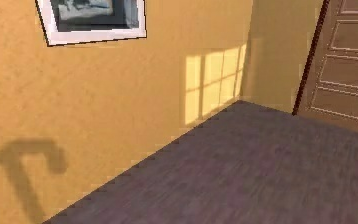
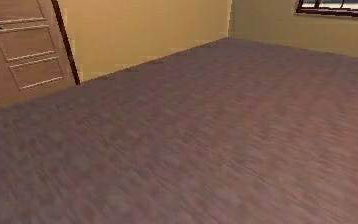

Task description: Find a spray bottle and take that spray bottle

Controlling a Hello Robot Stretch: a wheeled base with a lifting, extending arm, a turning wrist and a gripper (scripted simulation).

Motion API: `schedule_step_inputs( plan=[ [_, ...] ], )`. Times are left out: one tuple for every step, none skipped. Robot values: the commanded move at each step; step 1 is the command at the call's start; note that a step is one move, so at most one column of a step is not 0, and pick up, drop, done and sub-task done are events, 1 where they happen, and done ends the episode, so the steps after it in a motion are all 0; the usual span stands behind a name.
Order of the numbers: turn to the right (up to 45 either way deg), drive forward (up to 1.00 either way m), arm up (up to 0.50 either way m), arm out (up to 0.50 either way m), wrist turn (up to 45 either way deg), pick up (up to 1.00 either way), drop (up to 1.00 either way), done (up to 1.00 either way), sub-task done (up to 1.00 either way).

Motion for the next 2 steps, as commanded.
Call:
schedule_step_inputs(
  plan=[
    [-45.0, 0.0, 0.0, 0.0, 0.0, 0.0, 0.0, 0.0, 0.0],
    [-3.0, 0.0, 0.0, 0.0, 0.0, 0.0, 0.0, 0.0, 0.0]
  ],
)
